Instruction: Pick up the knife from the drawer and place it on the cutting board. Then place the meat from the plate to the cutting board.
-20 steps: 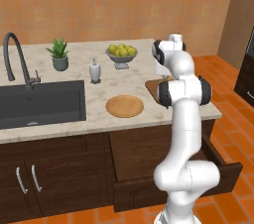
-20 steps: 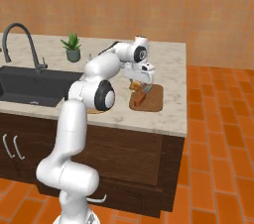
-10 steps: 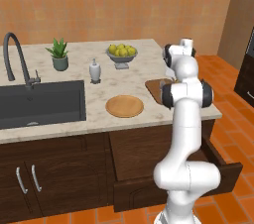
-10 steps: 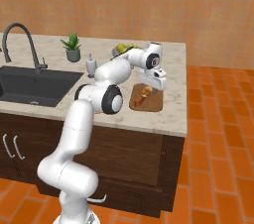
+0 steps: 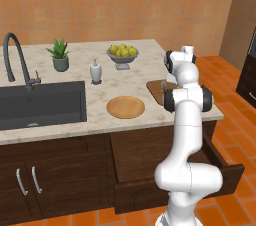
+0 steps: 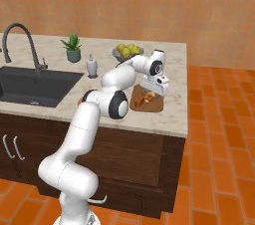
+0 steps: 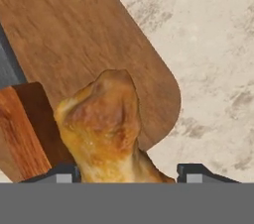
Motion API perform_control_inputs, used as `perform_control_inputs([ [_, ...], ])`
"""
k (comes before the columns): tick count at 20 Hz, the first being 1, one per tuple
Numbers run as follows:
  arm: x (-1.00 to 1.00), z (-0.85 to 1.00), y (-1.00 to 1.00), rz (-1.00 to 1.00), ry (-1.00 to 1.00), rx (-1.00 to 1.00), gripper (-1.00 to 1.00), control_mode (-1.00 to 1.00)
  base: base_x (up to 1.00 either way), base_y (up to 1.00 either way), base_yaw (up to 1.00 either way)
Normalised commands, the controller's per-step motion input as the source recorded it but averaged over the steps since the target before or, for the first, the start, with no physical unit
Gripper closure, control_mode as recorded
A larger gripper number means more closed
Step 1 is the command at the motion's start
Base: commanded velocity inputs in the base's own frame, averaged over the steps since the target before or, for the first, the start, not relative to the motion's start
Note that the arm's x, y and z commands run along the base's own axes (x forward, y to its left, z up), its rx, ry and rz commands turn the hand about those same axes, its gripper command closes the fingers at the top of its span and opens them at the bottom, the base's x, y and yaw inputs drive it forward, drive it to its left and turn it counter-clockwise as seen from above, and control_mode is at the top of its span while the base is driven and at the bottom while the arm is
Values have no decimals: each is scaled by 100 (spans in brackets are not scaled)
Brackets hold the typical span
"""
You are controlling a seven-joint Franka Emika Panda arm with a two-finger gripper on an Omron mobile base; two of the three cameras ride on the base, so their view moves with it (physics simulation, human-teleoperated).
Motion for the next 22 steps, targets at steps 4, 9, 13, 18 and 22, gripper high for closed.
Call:
perform_control_inputs([
  [4, -15, -27, 14, 0, -3, 0, 100, -100, 0, 0, 0],
  [9, 0, -36, 30, 0, 0, 0, -100, -100, 0, 0, 0],
  [13, 3, -16, 5, 0, -4, 0, -100, -100, 0, 0, 0],
  [18, -5, 1, -11, 0, -16, 0, -100, -100, 0, 0, 0],
  [22, -29, 21, 0, 0, -24, 0, -100, -100, 0, 0, 0],
])
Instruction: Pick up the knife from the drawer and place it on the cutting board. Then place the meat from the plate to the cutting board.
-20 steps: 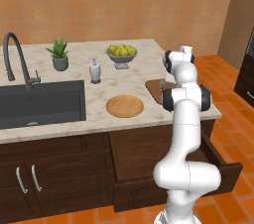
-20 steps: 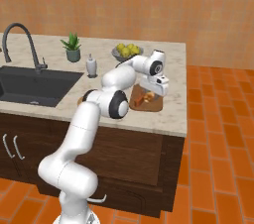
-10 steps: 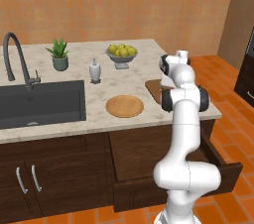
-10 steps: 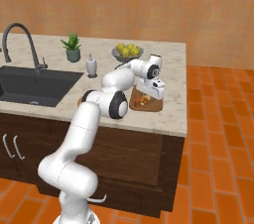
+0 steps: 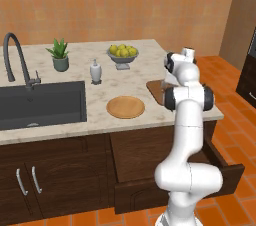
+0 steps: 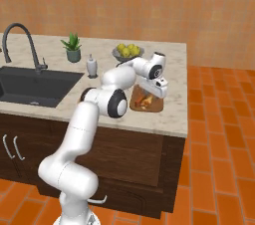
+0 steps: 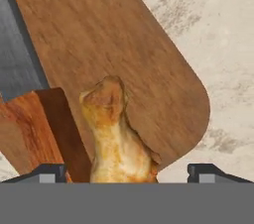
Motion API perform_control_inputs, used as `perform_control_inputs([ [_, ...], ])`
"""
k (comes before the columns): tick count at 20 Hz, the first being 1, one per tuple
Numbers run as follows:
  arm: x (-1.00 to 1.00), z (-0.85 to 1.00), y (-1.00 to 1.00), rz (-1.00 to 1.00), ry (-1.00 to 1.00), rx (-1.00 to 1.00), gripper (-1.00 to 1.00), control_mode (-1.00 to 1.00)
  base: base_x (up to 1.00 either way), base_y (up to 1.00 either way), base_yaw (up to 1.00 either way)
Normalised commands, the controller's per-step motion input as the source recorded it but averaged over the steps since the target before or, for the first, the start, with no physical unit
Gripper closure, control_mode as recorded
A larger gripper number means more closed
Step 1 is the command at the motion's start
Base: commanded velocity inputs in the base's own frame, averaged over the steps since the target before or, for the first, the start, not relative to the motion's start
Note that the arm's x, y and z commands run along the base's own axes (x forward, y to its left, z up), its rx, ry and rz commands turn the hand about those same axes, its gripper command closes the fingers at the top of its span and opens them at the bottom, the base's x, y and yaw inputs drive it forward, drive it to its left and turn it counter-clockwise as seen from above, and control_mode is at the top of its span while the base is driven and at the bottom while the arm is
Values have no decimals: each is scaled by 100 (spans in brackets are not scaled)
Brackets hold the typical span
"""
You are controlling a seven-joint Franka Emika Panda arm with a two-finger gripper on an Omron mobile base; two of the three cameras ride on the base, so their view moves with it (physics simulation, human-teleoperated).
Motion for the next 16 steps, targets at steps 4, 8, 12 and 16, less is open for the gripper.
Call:
perform_control_inputs([
  [4, -62, 69, 5, -2, -29, 0, -100, -100, 0, 0, 0],
  [8, -100, 48, 36, -5, -23, 0, -100, -100, 0, 0, 0],
  [12, -100, 33, 55, -9, -24, 0, -100, -100, 0, 0, 0],
  [16, -100, 41, 57, -12, -12, -7, -100, -100, 0, 0, 0],
])
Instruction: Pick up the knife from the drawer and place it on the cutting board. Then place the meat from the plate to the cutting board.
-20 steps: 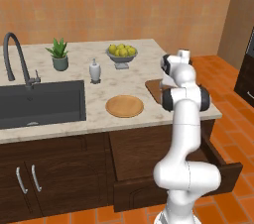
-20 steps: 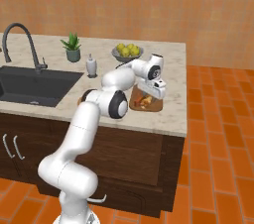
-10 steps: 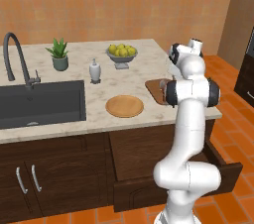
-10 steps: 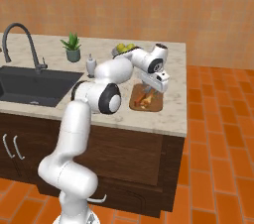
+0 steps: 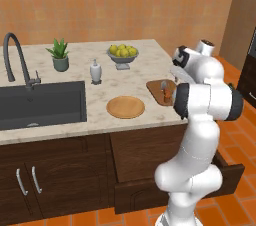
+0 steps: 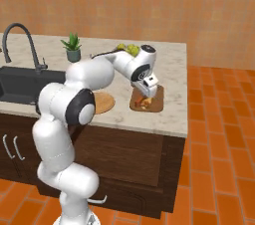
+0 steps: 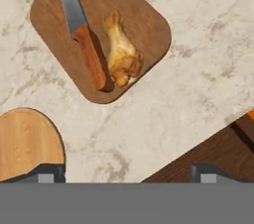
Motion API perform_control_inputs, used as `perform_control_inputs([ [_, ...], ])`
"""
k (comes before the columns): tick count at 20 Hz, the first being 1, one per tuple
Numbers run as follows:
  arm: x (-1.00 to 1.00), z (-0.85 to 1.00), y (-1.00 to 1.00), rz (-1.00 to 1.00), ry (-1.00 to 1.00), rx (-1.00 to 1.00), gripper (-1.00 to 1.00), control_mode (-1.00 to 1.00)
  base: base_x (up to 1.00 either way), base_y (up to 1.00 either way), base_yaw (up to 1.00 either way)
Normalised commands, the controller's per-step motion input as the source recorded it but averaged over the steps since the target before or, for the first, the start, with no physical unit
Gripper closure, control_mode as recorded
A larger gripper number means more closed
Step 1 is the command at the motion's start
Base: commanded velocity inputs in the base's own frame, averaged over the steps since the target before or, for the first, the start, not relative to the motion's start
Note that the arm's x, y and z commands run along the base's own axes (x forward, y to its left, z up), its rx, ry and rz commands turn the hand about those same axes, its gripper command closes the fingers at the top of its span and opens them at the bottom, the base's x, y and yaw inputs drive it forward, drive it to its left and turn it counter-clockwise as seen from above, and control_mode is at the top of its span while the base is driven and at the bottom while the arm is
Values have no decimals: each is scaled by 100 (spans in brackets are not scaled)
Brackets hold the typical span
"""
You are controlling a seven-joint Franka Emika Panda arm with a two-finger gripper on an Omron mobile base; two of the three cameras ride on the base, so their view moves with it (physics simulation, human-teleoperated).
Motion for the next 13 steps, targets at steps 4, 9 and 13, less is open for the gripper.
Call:
perform_control_inputs([
  [4, -100, 16, 70, -9, 0, -9, -100, -100, 0, 0, 0],
  [9, -52, 25, 73, -6, 2, -3, -100, -100, 0, 0, 0],
  [13, -33, 58, 24, -1, 1, 0, -100, -100, 0, 0, 0],
])
